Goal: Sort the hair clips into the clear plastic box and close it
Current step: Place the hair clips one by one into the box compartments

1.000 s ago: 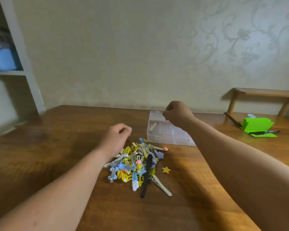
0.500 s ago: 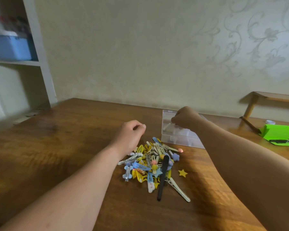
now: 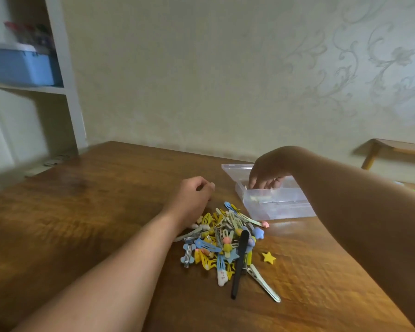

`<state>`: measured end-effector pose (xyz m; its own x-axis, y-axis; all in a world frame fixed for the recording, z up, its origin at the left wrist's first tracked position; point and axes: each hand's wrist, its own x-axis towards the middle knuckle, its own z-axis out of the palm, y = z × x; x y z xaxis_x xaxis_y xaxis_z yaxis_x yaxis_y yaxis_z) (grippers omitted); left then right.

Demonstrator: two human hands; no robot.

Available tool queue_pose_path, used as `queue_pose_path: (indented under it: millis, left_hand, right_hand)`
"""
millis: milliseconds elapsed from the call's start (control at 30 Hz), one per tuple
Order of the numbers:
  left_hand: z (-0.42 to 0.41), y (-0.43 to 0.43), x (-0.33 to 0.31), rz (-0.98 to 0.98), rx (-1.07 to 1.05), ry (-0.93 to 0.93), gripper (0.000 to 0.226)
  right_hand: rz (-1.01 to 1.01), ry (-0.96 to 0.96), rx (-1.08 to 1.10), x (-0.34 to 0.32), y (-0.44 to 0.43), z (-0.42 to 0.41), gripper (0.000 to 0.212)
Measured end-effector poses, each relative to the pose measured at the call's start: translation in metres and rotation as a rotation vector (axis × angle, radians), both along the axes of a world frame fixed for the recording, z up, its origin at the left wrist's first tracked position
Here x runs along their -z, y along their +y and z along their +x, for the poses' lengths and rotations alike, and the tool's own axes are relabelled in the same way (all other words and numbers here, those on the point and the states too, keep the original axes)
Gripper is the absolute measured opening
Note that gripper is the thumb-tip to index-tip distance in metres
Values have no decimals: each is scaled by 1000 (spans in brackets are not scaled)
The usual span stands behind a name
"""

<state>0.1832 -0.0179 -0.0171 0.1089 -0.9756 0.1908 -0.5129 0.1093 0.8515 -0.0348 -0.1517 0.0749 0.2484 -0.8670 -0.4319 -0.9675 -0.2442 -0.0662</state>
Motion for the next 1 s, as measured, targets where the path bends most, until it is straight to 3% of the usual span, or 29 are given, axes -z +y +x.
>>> queue_pose_path:
  millis: [233, 333, 500, 667, 867, 1000]
  left_hand:
    - [0, -1, 1, -10, 5, 29, 27]
    - [0, -1, 0, -13, 8, 12, 26]
    - [0, 1, -1, -10, 15, 7, 24]
    - [0, 2, -1, -3, 19, 17, 24]
    - [1, 1, 0, -9, 15, 29, 24]
    - [0, 0, -1, -19, 17, 30, 24]
  right_hand:
    - [-183, 104, -228, 7, 3, -2, 23]
    - [-234, 34, -156, 11, 0, -9, 16]
    - [-20, -80, -77, -1, -1, -19, 29]
    - [30, 64, -91, -6, -10, -4, 35]
    - [-141, 164, -216, 0, -1, -3, 26]
    - [-256, 134, -242, 11, 3, -21, 37]
